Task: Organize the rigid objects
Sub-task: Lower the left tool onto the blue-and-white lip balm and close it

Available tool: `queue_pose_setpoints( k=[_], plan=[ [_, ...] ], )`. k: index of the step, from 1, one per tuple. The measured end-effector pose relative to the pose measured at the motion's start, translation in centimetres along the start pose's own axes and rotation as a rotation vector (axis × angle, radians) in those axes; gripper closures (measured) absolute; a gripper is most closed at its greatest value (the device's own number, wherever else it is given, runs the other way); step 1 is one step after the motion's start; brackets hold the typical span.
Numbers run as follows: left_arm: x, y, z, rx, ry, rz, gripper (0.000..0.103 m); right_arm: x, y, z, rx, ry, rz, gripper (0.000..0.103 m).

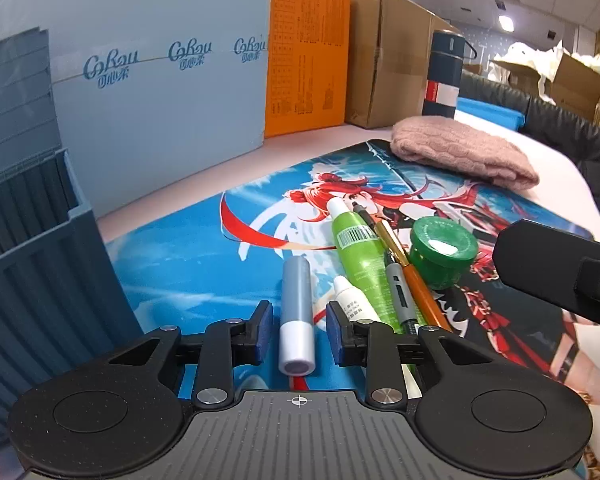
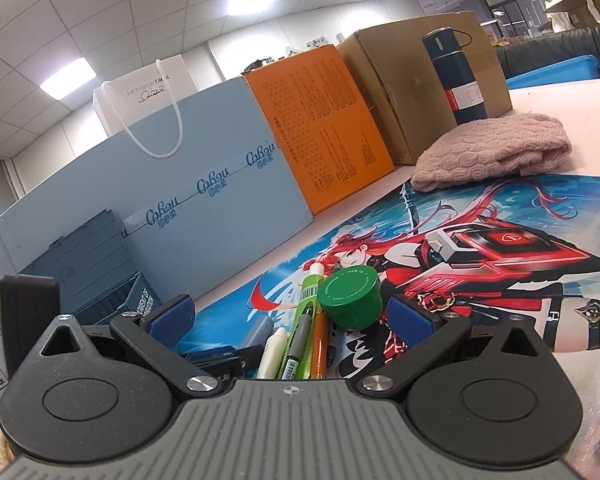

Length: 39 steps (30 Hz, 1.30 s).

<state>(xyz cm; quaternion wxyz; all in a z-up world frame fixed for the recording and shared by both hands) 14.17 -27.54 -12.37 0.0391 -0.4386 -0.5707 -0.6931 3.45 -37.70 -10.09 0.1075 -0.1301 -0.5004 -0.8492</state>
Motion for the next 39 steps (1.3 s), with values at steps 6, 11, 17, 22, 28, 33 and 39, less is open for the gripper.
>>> queue_pose_setpoints(
  k=[6,11,17,22,28,33,39],
  plan=[
    [0.0,0.0,-0.1,-0.037,0.009,0.002,0.077,-0.2,-0.1,-0.1,-0.004,-0.01,0.009,0.0],
    [0.6,-0.2,0.5,-0.037,-0.022,0.016,0.087,-0.2,-0.1,0.1,0.005,-0.025,0.011,0.0],
    [2.5,-1.1,1.8,-0.006,-0.087,0.023,0.087,-0.5,-0.3,1.3,-0.001,-0.017,0.032,0.0],
    [5.2,-2.1,3.5,0.016,-0.13,-0.004,0.087,-1.3,-1.0,3.2,-0.035,0.034,0.082,0.0],
    [8.9,-3.4,5.5,0.04,-0.191,-0.044,0.087,-2.4,-2.3,6.4,-0.067,0.097,0.159,0.002],
    [12.1,-3.8,7.1,0.06,-0.258,-0.102,0.087,-3.4,-3.7,9.1,-0.136,0.167,0.253,0.016],
    [15.6,-3.9,9.4,0.083,-0.303,-0.178,0.087,-4.7,-5.1,12.6,-0.263,0.261,0.367,0.027]
  ],
)
Point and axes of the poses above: each gripper's, at about its wrist camera, not at the fingertips, and x roughly against the way its jaws point, z to its left, y to its top, the point moved 9 cm from there along -x, roughly the way its jaws point, and after that the axes turned 4 degrees about z, right-handed, at the moved point
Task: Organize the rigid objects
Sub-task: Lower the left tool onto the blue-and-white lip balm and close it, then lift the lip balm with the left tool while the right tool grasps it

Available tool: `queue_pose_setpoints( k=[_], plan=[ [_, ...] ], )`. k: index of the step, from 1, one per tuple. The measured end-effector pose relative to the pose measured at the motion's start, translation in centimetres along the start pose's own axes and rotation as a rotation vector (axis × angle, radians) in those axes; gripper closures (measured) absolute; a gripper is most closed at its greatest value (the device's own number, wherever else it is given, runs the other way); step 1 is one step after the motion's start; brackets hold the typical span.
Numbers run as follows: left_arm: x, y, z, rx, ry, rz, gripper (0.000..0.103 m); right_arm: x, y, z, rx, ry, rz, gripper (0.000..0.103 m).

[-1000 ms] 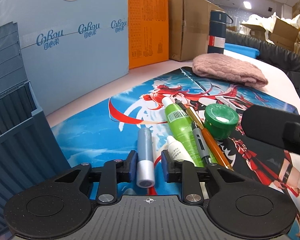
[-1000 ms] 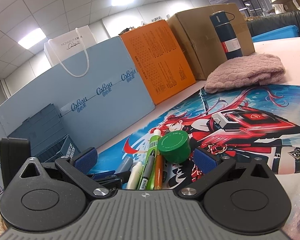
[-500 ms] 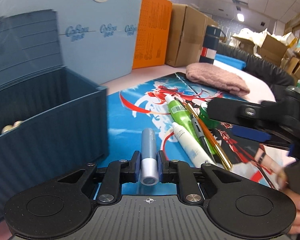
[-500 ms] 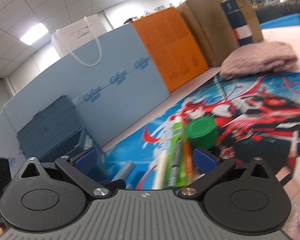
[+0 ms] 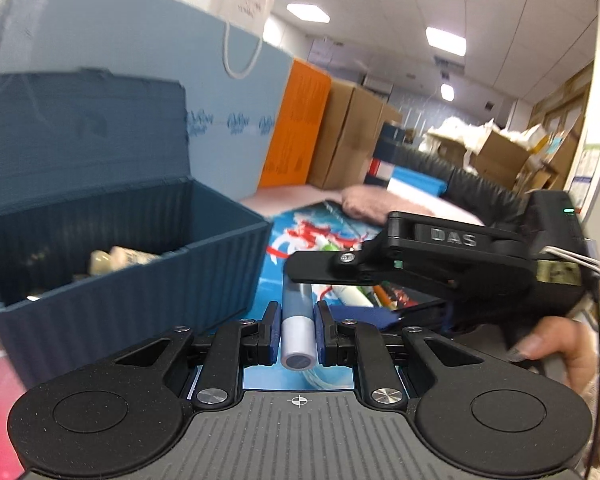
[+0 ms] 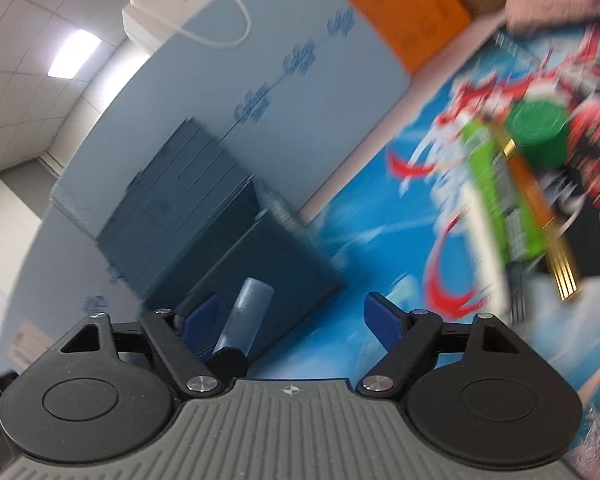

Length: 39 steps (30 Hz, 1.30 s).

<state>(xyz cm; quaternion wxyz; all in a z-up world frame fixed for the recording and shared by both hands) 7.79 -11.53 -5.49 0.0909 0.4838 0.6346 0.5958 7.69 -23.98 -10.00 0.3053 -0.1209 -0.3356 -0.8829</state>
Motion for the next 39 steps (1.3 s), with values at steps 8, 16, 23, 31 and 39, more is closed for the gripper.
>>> queue_pose_setpoints(
  k=[8,16,23,31,39],
  plan=[
    [3.9,1.7,2.1,0.039,-0.028,-0.103,0.088,-1.5,-0.6,5.6,0.025,0.085,0.02,0.049],
    [6.7,2.7,4.5,0.073,0.003,-0.167,0.088,-2.6,0.8,10.0,0.122,0.101,-0.017,0.072],
    [7.7,2.9,6.7,0.141,0.013,-0.199,0.088,-4.4,1.7,11.8,0.156,0.109,-0.017,0.096],
    [8.6,2.4,8.9,0.205,0.022,-0.218,0.088,-6.4,1.1,14.1,0.213,0.151,0.016,0.098],
    [8.3,2.0,10.9,0.282,0.054,-0.227,0.088,-8.0,0.5,13.9,0.234,0.097,0.044,0.065]
  ],
)
Point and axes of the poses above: each gripper's, at about its wrist camera, not at the fingertips, and x roughly against the way its jaws point, z to its left, y to its top, the point moved 9 cm from there along -x, roughly the way its jaws point, and after that the axes turned 4 degrees about z, right-handed, at the moved point
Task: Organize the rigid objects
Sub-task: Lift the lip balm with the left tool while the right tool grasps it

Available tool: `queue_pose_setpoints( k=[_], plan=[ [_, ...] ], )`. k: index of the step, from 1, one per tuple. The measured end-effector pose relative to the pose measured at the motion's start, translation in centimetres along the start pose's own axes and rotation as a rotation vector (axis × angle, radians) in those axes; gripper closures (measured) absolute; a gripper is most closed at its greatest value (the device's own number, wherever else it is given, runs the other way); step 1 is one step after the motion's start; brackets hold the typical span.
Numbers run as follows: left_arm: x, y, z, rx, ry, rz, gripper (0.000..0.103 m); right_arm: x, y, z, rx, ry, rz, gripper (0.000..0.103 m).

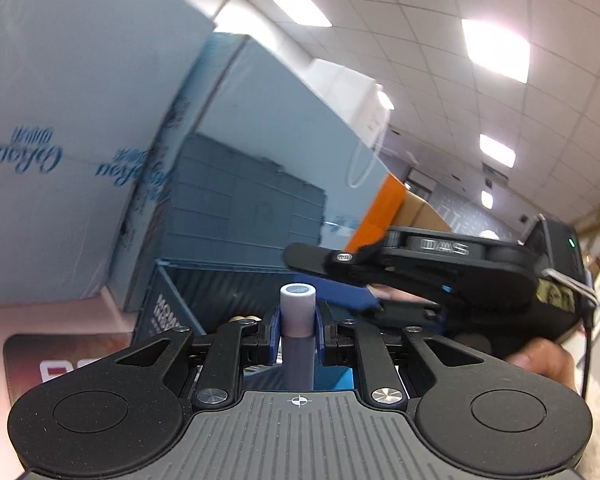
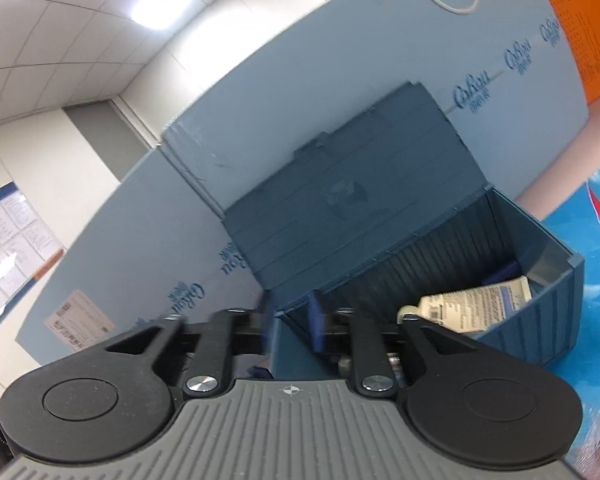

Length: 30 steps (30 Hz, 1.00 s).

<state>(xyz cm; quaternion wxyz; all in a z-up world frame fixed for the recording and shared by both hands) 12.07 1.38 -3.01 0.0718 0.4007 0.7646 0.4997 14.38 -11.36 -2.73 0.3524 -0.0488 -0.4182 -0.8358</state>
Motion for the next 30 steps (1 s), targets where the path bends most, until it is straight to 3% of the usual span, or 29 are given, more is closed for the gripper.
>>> queue_pose_setpoints(
  k=[2,5,6,9,13,14,16,20,24,30],
  plan=[
    [-0.2,0.2,0.9,0.05,0.018,-0.019,0.088,0.4,-0.2,-0.5,-0.02,0.01,-0.003,0.062],
    [0.3,0.6,1.9,0.117,0.041,-0.066,0.088,1.3,-0.3,-1.4,-0.036,0.014,-0.024,0.046],
    [0.5,0.7,2.1,0.131,0.039,-0.077,0.088,1.8,-0.5,-1.5,-0.013,0.014,-0.027,0.046],
    [0.5,1.0,2.8,0.19,0.035,-0.103,0.088,2.7,-1.4,0.0,0.149,0.031,-0.018,0.047],
    [0.3,0.9,3.0,0.223,0.024,-0.101,0.087,2.8,-3.9,3.6,0.46,0.036,0.002,0.048],
    [0.3,0.9,3.0,0.223,0.034,-0.105,0.088,2.6,-4.3,4.2,0.519,0.016,-0.006,0.055],
    [0.5,1.1,3.1,0.232,0.028,-0.11,0.088,1.8,-5.0,4.9,0.603,-0.013,0.017,0.057],
    [0.3,1.0,3.0,0.234,0.018,-0.104,0.088,0.9,-6.2,6.5,0.705,0.029,0.073,0.06],
    [0.5,1.2,2.7,0.241,0.01,-0.122,0.088,-0.2,-6.3,7.1,0.837,-0.056,0.059,0.069],
    [1.2,1.9,2.4,0.255,-0.031,-0.152,0.088,-1.1,-6.2,7.1,0.941,-0.104,0.072,0.083]
  ],
)
Point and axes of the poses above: each gripper's, at about its wrist camera, not at the fingertips, and x roughly against the way its jaws point, z to its left, y to its top, the point moved 9 cm from there along -x, roughly the way its jaws point, and after that the axes turned 4 degrees about z, right-handed, at the moved point
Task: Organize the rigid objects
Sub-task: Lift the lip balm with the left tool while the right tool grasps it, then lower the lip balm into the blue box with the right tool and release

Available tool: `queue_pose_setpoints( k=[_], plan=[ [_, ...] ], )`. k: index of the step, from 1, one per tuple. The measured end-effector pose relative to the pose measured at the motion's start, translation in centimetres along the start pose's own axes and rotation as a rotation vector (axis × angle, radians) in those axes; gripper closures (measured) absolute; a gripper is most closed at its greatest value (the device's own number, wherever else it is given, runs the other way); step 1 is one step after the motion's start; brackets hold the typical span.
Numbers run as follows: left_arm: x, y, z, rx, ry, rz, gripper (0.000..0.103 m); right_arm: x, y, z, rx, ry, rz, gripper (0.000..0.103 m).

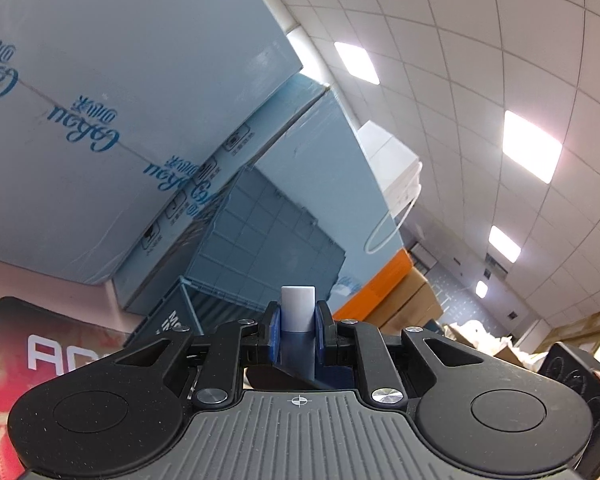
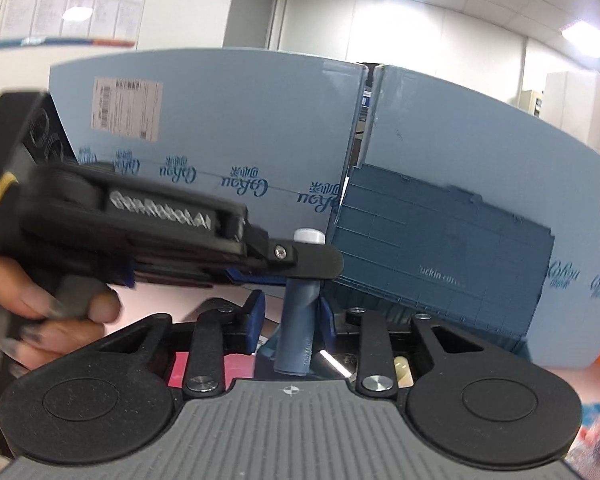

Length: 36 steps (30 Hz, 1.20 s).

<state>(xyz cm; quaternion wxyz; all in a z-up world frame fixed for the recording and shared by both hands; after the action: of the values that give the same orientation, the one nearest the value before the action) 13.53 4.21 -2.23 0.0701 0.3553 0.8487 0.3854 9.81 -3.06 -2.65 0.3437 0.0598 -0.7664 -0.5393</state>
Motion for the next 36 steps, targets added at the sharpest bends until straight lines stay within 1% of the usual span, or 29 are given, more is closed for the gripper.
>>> queue_pose_setpoints(
  k=[3,7,10,12,14,16,19,20,22,23,27,33,36],
  plan=[
    [0.1,0.2,-0.3,-0.007,-0.004,-0.006,0.088,0.2,0.2,-0.4,0.027,-0.01,-0.006,0.086],
    [-0.4,0.0,-0.7,-0.005,-0.019,0.008,0.086,0.5,0.1,-0.6,0.101,-0.041,0.019,0.086],
    [-0.8,-0.3,-1.1,-0.025,-0.002,0.029,0.078,0.8,0.1,-1.1,0.169,-0.082,0.045,0.087],
    [-0.8,-0.5,-1.4,-0.038,0.0,0.037,0.075,0.9,0.1,-1.6,0.214,-0.12,0.065,0.087],
    [-0.7,-0.7,-1.4,-0.045,0.027,0.044,0.062,0.9,0.1,-2.5,0.266,-0.178,0.081,0.087],
    [-0.8,-0.8,-1.2,-0.043,0.049,0.051,0.056,0.7,0.1,-3.4,0.308,-0.191,0.109,0.087],
    [-0.9,-0.9,-0.7,-0.03,0.071,0.062,0.052,0.0,0.3,-5.0,0.389,-0.215,0.154,0.087],
    [-0.9,-0.9,-0.6,-0.028,0.075,0.063,0.052,-0.2,0.3,-5.3,0.411,-0.209,0.162,0.087],
    [-0.8,-0.8,-0.5,-0.023,0.08,0.064,0.052,-0.5,0.1,-5.4,0.45,-0.153,0.17,0.087],
    [-0.8,-0.8,-0.4,-0.02,0.081,0.064,0.052,-0.8,0.1,-5.5,0.477,-0.147,0.176,0.087],
    [-0.9,-0.9,-0.2,-0.019,0.086,0.075,0.052,-2.8,-0.2,-5.6,0.62,-0.179,0.228,0.087],
    [-1.4,-1.4,0.3,-0.008,0.104,0.099,0.052,-4.9,-1.0,-5.3,0.678,-0.112,0.303,0.087],
    [-1.8,-1.7,0.6,0.002,0.115,0.113,0.051,-5.9,-1.5,-5.0,0.686,-0.084,0.338,0.087]
  ],
)
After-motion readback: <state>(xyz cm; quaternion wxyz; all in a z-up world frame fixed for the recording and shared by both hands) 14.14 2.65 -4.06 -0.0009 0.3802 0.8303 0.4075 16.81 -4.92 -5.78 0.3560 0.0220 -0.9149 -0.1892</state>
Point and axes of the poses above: each gripper's, at about its wrist camera, not at the fingertips, and x roughly against the way its jaws point, z to its left, y to its top, the point moved 9 cm from there along -x, roughly the way its jaws point, and after that the axes turned 4 degrees about z, right-handed, at the moved point
